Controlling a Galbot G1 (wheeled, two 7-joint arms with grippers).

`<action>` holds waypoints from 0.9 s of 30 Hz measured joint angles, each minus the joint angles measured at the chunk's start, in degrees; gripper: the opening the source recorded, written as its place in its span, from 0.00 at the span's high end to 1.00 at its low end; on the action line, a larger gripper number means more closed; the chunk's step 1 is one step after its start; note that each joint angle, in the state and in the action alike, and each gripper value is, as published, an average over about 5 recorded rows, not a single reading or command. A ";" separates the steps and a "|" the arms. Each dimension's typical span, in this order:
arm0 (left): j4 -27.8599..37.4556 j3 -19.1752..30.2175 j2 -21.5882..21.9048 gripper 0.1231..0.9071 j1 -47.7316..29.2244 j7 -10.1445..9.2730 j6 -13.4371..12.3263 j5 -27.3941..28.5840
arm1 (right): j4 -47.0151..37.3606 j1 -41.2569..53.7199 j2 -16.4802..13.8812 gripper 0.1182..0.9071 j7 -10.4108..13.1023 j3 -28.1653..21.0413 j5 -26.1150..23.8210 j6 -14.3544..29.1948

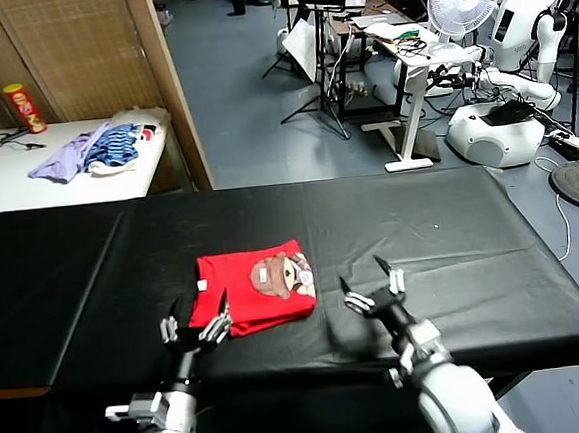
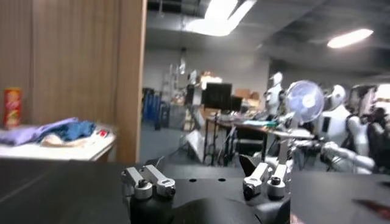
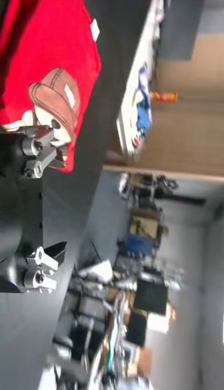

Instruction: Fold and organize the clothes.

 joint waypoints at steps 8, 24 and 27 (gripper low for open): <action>-3.13 -1.76 5.71 0.14 7.21 -3.10 1.64 -3.64 | 10.26 -18.52 2.98 0.14 6.44 6.30 -5.55 6.20; -11.38 -8.99 7.98 0.14 21.22 -5.35 11.07 -8.24 | 21.14 -35.65 3.91 0.14 15.24 6.49 -0.41 -3.99; -12.27 -10.71 7.97 0.14 22.96 -4.42 11.60 -8.32 | 21.42 -36.12 3.92 0.14 15.35 6.52 -0.38 -4.32</action>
